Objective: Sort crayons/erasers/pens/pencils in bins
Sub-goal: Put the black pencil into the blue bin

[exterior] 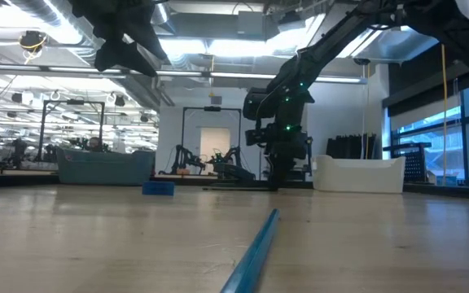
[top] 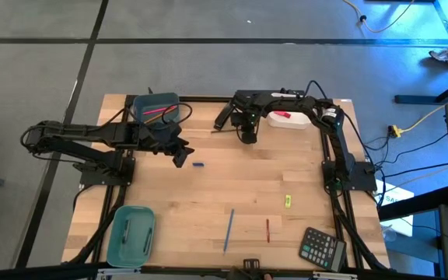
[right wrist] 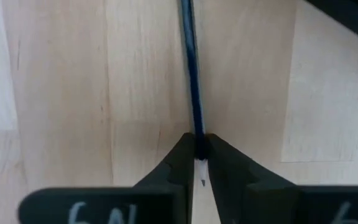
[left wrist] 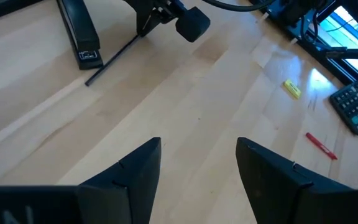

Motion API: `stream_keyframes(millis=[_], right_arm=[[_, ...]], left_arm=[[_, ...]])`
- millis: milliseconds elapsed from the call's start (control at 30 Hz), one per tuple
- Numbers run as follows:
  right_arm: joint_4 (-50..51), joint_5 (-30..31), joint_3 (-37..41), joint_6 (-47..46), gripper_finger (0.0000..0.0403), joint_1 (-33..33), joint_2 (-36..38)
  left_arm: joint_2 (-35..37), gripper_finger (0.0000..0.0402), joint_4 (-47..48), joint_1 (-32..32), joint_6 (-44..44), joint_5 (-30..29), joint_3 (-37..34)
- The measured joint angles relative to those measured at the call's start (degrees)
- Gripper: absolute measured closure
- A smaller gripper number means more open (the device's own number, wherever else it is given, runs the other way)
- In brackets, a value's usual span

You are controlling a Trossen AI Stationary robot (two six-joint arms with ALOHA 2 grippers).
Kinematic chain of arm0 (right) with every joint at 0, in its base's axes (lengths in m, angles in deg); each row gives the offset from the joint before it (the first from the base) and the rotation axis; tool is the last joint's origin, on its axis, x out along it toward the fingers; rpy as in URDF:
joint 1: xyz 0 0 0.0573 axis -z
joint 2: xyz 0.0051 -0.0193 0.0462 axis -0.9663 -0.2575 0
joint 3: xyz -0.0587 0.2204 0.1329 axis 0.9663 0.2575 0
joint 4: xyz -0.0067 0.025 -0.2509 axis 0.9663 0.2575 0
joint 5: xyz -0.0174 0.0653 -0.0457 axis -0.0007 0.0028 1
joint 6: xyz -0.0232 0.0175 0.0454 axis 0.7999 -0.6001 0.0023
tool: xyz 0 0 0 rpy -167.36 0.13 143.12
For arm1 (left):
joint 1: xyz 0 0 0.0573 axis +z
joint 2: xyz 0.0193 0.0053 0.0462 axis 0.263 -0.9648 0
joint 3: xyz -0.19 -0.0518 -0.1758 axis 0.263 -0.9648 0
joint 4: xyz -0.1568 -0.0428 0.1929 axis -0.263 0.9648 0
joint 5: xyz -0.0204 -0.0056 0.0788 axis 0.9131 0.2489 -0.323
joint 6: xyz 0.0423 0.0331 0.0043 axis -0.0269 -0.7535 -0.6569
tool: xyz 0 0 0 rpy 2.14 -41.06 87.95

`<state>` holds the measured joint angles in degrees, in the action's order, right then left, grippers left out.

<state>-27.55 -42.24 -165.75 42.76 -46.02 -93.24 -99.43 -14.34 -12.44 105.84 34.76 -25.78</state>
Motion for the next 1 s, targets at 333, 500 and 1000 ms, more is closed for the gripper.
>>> stream_keyframes(millis=[333,500,1000], right_arm=[[0.1,-0.6,0.2,-1.5,0.0362,0.0,1.0],[2.9,-2.9,0.7,-3.0,0.0363,-0.1,4.0],[6.0,-14.4,0.4,-9.8,0.0363,-0.7,22.6]], left_arm=[[0.0,0.02,0.0,0.0,0.0,0.0,0.0],[0.0,0.02,0.0,0.0,0.0,0.0,0.0],[0.0,0.02,0.0,0.0,1.1,0.5,0.0]])
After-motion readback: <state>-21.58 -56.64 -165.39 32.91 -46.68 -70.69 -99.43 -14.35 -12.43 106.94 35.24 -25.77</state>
